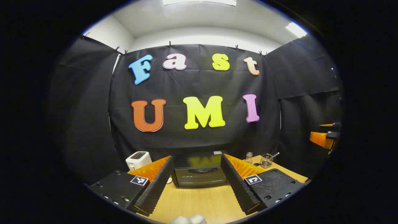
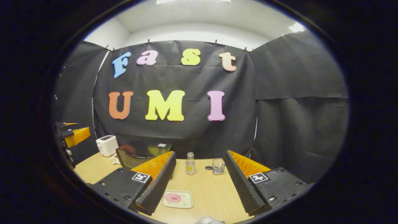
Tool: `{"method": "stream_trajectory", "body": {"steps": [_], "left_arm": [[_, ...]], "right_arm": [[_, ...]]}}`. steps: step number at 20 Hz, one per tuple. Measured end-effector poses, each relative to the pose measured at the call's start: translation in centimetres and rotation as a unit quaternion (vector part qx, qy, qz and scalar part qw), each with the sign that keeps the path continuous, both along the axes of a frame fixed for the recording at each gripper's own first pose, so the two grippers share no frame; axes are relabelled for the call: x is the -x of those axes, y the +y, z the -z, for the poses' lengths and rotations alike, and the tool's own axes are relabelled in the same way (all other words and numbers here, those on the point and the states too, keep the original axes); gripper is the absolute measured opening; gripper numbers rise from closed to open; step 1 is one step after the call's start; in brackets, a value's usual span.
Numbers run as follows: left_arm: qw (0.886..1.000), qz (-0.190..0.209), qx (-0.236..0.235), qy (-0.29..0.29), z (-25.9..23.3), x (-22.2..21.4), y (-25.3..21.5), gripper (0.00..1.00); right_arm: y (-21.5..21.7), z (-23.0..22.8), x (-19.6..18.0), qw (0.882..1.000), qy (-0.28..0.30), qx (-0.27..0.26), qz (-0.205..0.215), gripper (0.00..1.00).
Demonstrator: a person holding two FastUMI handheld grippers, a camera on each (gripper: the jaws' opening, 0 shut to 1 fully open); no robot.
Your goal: Open the electric oven with the left hand, put the food in, and close the electric oven.
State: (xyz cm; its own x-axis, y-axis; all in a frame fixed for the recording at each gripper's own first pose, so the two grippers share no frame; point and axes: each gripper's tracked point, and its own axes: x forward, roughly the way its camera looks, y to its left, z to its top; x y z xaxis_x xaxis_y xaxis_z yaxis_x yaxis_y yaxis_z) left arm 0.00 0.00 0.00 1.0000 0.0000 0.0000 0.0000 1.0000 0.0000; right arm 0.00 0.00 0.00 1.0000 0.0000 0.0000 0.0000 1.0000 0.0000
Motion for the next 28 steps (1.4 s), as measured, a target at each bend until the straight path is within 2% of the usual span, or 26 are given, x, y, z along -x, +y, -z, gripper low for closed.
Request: {"method": "stream_trajectory", "body": {"steps": [9,10,11,16,17,18,22,28], "left_arm": [[1.000,-0.008,-0.006,0.008,0.7,-0.5,0.3,0.96],[1.000,-0.008,-0.007,0.007,0.7,-0.5,0.4,1.00],[1.000,-0.010,-0.009,0.006,0.7,-0.5,0.5,0.96],[1.000,-0.016,-0.003,0.011,1.9,-2.2,0.5,0.96],[1.000,-0.017,-0.004,0.009,2.0,-2.8,0.4,1.00],[1.000,-0.018,-0.004,0.011,2.4,-3.5,0.4,0.96],[1.000,-0.011,-0.004,0.014,4.3,-7.7,-0.7,0.96],[0.999,-0.005,0.003,0.031,8.5,-16.0,-2.5,0.96]], "right_arm": [[0.0,0.2,-0.5,1.000,0.004,-0.012,0.001,1.00],[-0.1,0.3,-0.6,1.000,0.005,-0.013,0.001,0.99],[-0.1,0.4,-0.7,1.000,0.007,-0.012,0.000,0.99],[-0.1,0.9,-1.6,1.000,0.019,-0.010,-0.004,1.00],[-0.2,0.9,-1.8,1.000,0.020,-0.009,-0.004,1.00],[-0.3,1.0,-1.9,1.000,0.023,-0.007,-0.004,1.00],[-1.1,0.7,-2.3,1.000,0.027,-0.004,0.003,0.99],[-3.2,0.5,-1.8,0.998,0.046,0.015,0.038,1.00]]}}
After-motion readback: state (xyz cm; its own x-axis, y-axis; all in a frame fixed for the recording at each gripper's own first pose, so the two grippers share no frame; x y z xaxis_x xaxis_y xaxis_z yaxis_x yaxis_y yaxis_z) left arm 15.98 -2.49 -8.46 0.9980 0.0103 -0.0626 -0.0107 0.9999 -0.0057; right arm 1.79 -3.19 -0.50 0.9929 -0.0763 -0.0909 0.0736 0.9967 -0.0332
